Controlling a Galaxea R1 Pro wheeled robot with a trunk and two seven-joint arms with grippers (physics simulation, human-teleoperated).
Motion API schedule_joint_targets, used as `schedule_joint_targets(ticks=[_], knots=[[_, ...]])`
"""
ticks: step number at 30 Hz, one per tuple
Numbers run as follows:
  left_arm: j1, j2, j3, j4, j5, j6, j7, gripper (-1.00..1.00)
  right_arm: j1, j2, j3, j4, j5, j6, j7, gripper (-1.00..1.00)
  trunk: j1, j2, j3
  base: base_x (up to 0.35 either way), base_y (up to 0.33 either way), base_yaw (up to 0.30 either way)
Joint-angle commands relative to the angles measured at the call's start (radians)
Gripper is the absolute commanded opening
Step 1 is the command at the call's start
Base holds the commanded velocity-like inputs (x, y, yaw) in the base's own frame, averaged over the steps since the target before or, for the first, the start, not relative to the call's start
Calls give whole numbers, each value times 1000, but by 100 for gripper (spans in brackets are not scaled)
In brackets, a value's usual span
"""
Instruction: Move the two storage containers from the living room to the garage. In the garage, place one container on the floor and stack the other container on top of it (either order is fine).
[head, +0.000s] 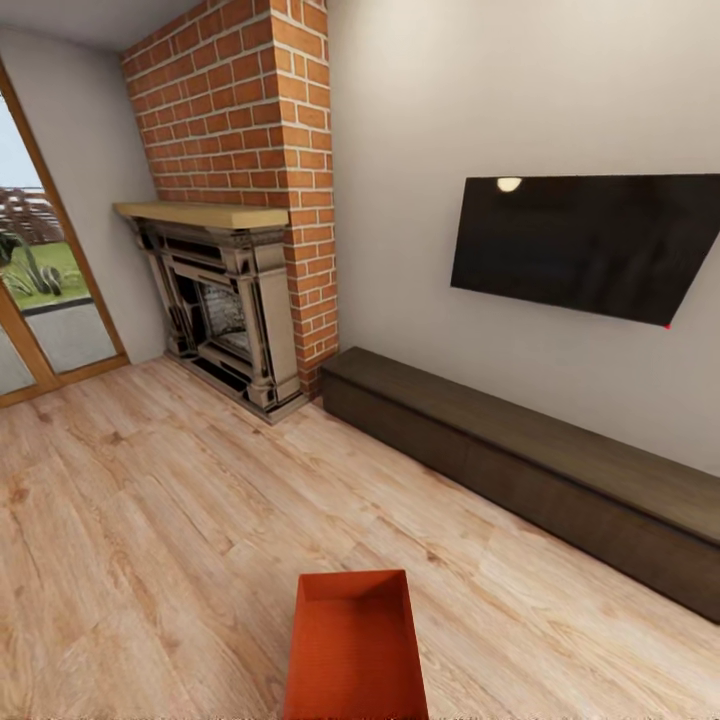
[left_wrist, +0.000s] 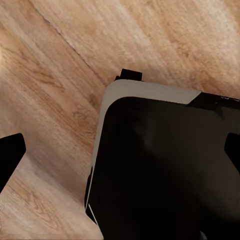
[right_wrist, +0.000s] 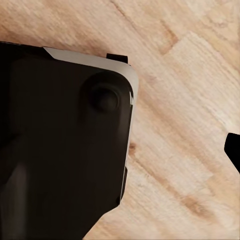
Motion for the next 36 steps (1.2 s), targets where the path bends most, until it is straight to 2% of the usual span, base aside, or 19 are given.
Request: schedule_joint_targets(ticks=[1,28,36], knots=[[0,0,-9,0,7,-2,2,100,-1,0,4,3,6,-5,-1,100,0,-1,-3,0,0,0],[0,0,-8,0,6,-3,2,100,-1,0,4,3,7,-5,-1,100,0,-1,-46,0,10,0],[0,-1,-4,1,16,-1,2,100,-1,0,4,3,8,-5,-1,100,0,-1,-59,0,0,0]])
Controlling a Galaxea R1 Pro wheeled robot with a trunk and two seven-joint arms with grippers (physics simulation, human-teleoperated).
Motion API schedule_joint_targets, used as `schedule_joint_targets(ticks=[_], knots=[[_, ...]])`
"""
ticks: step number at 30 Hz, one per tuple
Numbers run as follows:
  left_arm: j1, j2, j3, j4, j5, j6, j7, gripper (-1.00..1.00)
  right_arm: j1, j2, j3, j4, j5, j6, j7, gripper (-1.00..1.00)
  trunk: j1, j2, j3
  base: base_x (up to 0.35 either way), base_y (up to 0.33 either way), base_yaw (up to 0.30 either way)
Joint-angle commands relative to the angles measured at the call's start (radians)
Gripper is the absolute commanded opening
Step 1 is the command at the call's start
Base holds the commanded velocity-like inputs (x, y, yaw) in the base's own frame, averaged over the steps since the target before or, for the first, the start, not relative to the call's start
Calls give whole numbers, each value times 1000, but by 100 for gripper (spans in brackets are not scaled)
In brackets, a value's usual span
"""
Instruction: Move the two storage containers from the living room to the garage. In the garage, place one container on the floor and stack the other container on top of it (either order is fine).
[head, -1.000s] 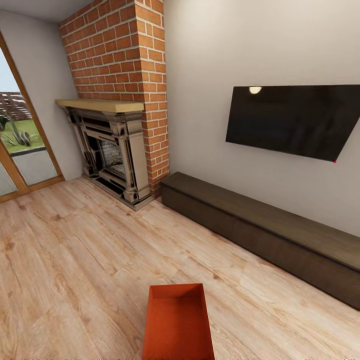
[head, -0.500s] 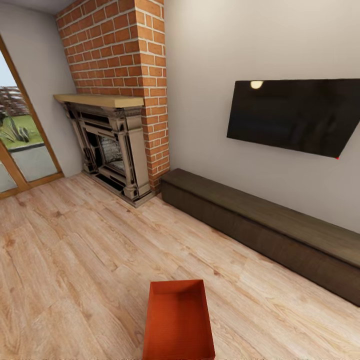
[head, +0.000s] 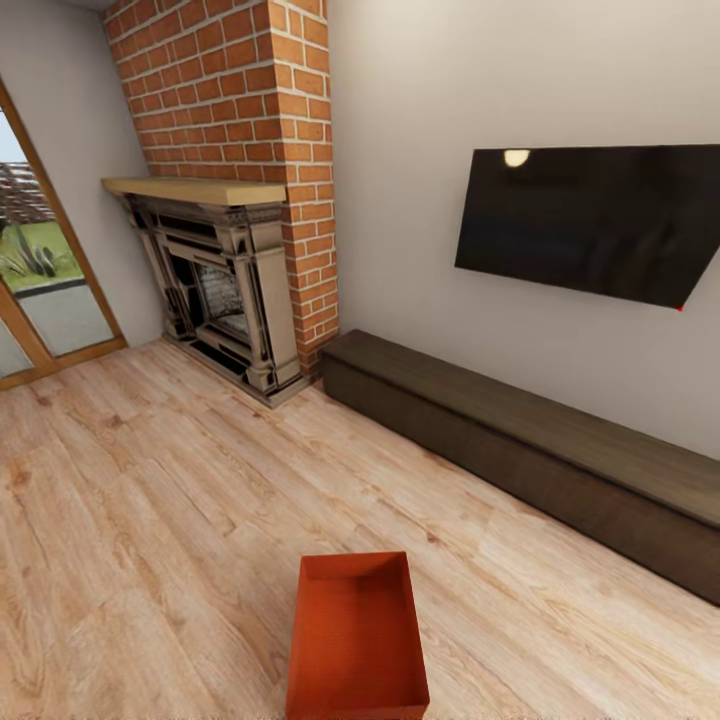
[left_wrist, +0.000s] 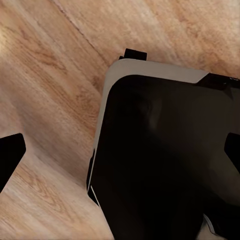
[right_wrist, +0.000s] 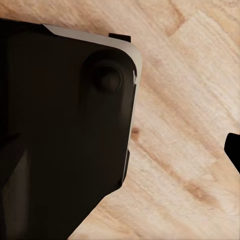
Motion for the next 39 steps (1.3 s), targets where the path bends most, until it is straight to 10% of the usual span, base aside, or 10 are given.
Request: schedule_joint_targets(ticks=[1,39], knots=[[0,-1,-9,0,8,-2,3,100,-1,0,4,3,6,-5,-1,100,0,-1,-3,0,0,0],[0,-1,-9,0,10,-2,3,100,-1,0,4,3,5,-5,-1,100,0,-1,-64,0,0,0]])
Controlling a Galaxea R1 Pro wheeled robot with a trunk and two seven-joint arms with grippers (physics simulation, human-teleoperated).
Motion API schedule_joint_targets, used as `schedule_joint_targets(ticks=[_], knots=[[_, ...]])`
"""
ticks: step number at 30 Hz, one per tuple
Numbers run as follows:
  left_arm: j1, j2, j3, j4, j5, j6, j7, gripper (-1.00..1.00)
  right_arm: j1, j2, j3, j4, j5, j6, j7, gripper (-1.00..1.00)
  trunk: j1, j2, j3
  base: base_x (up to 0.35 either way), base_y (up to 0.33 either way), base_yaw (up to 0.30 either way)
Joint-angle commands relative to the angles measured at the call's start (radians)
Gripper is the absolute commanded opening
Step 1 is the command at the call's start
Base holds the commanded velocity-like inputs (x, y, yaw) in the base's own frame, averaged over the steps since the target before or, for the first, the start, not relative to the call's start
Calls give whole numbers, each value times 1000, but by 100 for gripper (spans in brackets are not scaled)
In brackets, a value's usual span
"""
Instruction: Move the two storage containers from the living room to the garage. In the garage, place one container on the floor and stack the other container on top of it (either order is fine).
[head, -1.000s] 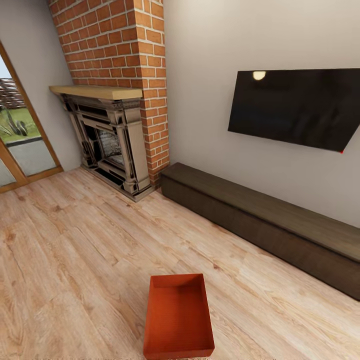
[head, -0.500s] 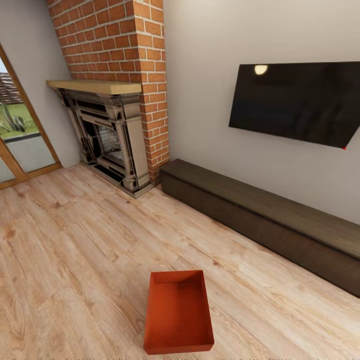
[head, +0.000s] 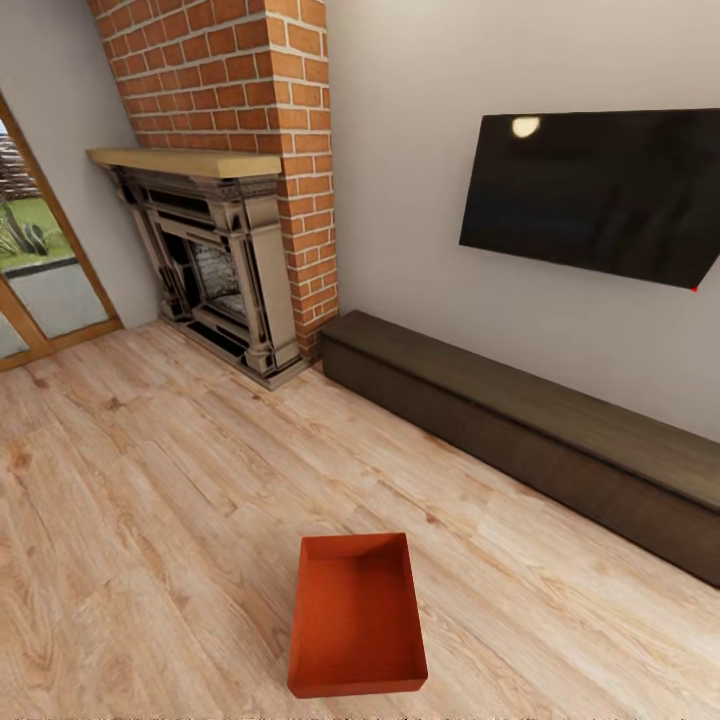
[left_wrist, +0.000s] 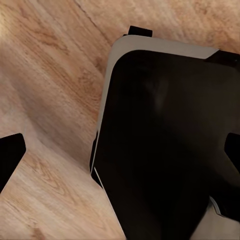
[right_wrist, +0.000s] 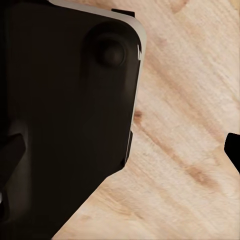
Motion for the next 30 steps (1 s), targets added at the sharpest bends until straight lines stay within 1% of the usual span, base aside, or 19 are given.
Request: schedule_joint_targets(ticks=[1,30], knots=[[0,0,-9,0,7,-2,3,100,-1,0,4,3,6,-5,-1,100,0,-1,-3,0,0,0],[0,1,-9,0,7,-2,3,100,-1,-2,4,3,6,-6,-1,100,0,-1,-49,0,0,0]])
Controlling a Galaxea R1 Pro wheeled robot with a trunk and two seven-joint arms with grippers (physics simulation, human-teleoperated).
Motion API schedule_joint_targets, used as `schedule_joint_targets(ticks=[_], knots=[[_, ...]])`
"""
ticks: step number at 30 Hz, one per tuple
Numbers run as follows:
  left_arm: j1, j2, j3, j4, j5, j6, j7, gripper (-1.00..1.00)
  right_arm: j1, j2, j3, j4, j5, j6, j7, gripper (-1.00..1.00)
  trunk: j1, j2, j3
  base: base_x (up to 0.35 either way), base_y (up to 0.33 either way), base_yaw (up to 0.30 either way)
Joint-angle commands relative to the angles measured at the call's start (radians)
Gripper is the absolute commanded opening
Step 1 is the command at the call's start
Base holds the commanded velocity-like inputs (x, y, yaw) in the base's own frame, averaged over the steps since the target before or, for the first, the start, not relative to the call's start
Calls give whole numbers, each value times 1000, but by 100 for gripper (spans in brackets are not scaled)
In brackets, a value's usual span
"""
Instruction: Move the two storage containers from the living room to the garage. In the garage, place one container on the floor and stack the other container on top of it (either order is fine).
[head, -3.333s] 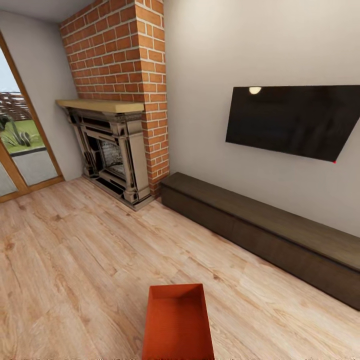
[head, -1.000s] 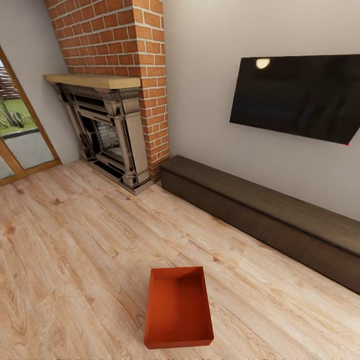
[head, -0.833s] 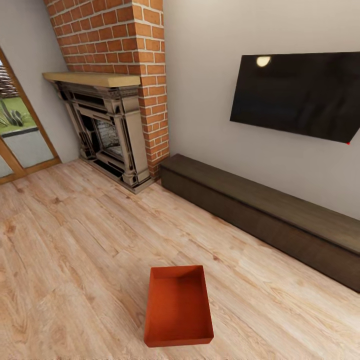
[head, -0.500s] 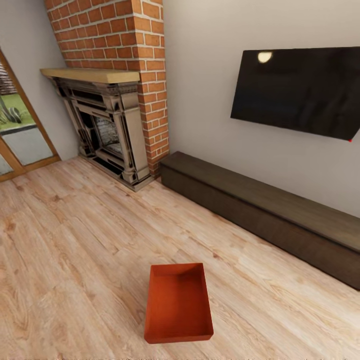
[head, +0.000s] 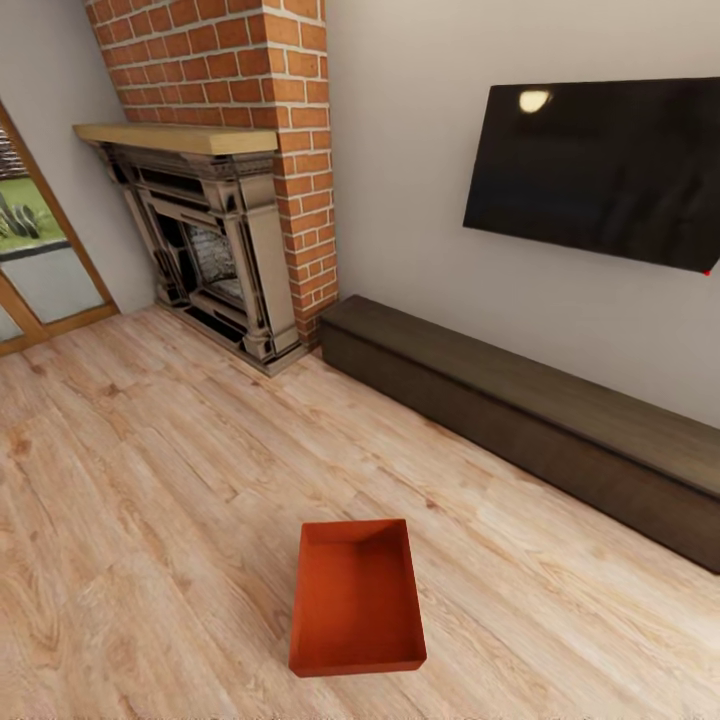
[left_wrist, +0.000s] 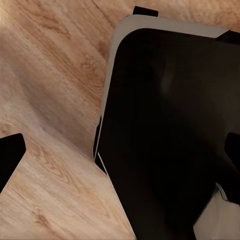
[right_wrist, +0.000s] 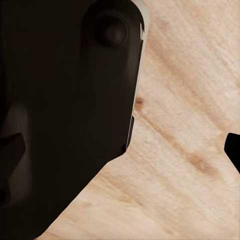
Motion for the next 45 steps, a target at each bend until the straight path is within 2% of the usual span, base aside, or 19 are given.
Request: schedule_joint_targets(ticks=[1,45], knots=[[0,0,-9,0,7,-2,3,100,-1,0,4,3,6,-5,-1,100,0,-1,-3,0,0,0],[0,0,-9,-1,7,-2,3,100,-1,0,4,3,6,-4,-2,100,0,-1,-73,0,0,0]])
